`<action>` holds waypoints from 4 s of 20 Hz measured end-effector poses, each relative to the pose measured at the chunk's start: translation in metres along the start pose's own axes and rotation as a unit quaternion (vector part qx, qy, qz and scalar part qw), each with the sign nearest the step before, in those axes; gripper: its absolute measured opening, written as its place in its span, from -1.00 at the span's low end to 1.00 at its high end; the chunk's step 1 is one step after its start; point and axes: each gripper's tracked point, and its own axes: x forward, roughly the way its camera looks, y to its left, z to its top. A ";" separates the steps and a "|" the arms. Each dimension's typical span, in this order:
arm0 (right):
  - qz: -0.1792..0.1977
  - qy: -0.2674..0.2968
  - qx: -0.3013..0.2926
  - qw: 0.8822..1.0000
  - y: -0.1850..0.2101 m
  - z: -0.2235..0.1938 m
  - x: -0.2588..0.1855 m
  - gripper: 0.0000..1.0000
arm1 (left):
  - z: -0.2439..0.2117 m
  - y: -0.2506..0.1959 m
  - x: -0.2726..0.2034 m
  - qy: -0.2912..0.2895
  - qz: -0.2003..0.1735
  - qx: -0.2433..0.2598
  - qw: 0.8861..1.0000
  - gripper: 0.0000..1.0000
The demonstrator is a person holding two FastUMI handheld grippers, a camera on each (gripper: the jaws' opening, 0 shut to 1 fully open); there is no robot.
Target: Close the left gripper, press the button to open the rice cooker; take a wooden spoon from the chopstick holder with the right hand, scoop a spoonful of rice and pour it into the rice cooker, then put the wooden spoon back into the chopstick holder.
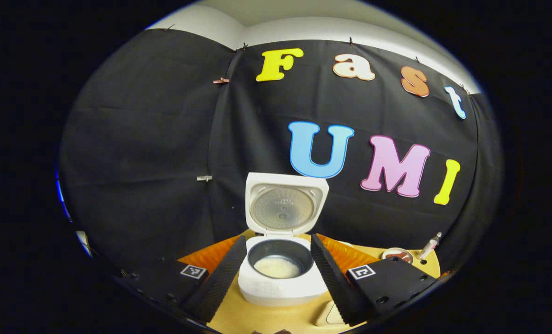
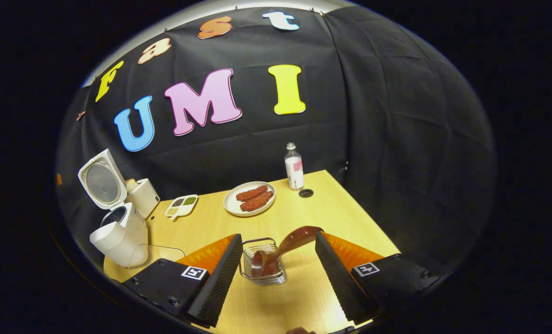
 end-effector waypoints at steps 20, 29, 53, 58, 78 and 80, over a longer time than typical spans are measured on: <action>-0.038 -0.059 -0.061 0.996 0.064 0.040 -0.116 0.97 | 0.095 -0.025 0.283 -0.030 -0.044 0.054 0.997 0.88; -0.014 -0.042 -0.040 0.998 0.076 0.023 -0.117 0.98 | 0.043 -0.030 0.297 0.071 -0.041 0.068 0.994 0.97; 0.120 -0.003 -0.068 0.990 0.108 0.004 -0.077 0.98 | -0.186 -0.030 0.136 0.198 0.012 0.063 0.978 1.00; 0.117 0.009 -0.073 0.990 0.101 -0.006 -0.075 0.98 | -0.213 -0.031 0.135 0.209 0.011 0.083 0.974 1.00; 0.084 -0.101 -0.130 0.983 0.140 0.104 -0.114 0.97 | -0.040 -0.033 -0.089 0.030 -0.123 0.024 0.992 0.96; 0.069 -0.112 -0.136 0.982 0.145 0.105 -0.138 0.99 | -0.029 -0.020 -0.109 0.021 -0.128 0.015 0.991 0.97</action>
